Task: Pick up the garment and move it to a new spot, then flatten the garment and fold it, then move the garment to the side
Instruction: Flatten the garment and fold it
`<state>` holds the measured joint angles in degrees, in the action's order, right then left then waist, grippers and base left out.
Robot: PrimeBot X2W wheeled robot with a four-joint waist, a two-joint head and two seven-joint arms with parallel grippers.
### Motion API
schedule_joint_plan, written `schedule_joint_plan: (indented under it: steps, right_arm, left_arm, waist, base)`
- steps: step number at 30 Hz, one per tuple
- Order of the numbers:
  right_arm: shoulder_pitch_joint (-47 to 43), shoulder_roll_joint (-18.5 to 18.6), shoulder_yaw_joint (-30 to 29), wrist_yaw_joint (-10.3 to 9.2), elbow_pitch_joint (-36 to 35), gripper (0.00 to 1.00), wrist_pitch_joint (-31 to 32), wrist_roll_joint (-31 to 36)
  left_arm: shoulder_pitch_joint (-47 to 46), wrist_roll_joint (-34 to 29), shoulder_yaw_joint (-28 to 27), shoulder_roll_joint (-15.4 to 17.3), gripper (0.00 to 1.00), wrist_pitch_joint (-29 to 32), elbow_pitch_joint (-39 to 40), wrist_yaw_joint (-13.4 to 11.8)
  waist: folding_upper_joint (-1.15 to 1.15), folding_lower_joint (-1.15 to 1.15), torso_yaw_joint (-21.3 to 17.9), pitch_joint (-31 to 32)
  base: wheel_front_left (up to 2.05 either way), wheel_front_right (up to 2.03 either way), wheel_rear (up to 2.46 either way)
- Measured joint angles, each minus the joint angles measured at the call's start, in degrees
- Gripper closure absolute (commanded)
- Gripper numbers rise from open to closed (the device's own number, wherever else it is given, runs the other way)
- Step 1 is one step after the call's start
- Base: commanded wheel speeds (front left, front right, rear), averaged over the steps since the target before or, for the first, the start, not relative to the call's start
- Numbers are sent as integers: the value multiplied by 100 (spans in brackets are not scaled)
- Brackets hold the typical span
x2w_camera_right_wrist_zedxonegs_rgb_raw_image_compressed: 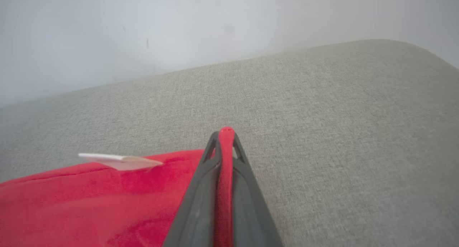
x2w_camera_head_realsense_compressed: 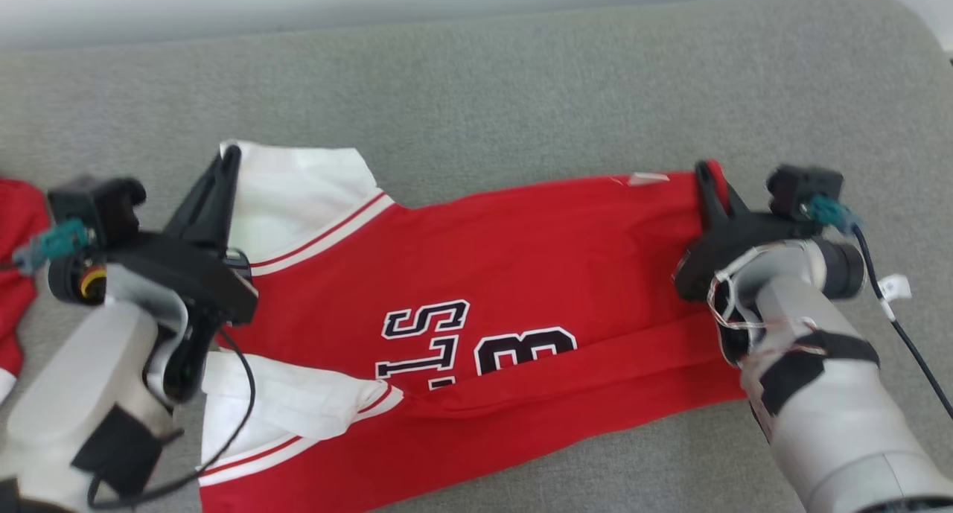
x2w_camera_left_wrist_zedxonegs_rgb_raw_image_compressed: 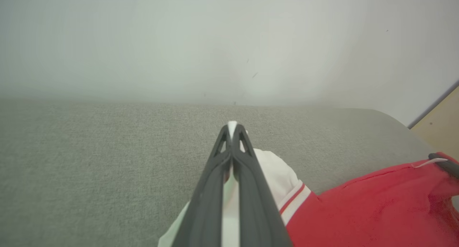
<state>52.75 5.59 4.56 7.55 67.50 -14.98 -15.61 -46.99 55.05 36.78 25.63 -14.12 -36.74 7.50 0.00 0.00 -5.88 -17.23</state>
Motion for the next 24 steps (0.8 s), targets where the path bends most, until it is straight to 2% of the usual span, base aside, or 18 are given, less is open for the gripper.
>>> schedule_joint_plan:
  steps: [5,9,14,18,24]
  right_arm:
    - [-600,193,260,0,-509,100,-18,-430]
    - [-1077,401,441,0,-893,100,-18,-761]
    - [-1507,639,494,0,-1261,100,-16,-1074]
    - [-1773,756,472,1,-1423,100,-16,-1301]
    - [-2184,860,341,0,-1672,100,-16,-1513]
  left_arm:
    - [811,-3,-252,36,100,-75,782,-40]
    - [1575,-224,-637,16,100,-88,1550,-205]
    - [2551,-577,-934,-169,100,-90,2317,-403]
    - [3126,-652,-1066,-319,100,-90,2618,-417]
    - [3549,-709,-1093,-543,100,-90,2610,-403]
  waist:
    - [0,-1,127,236]
    - [0,-1,268,372]
    - [0,-1,454,483]
    - [0,-1,565,578]
    - [-1,-1,702,698]
  base:
    - [0,0,0]
    - [0,0,0]
    - [0,0,0]
    - [0,0,0]
    - [0,0,0]
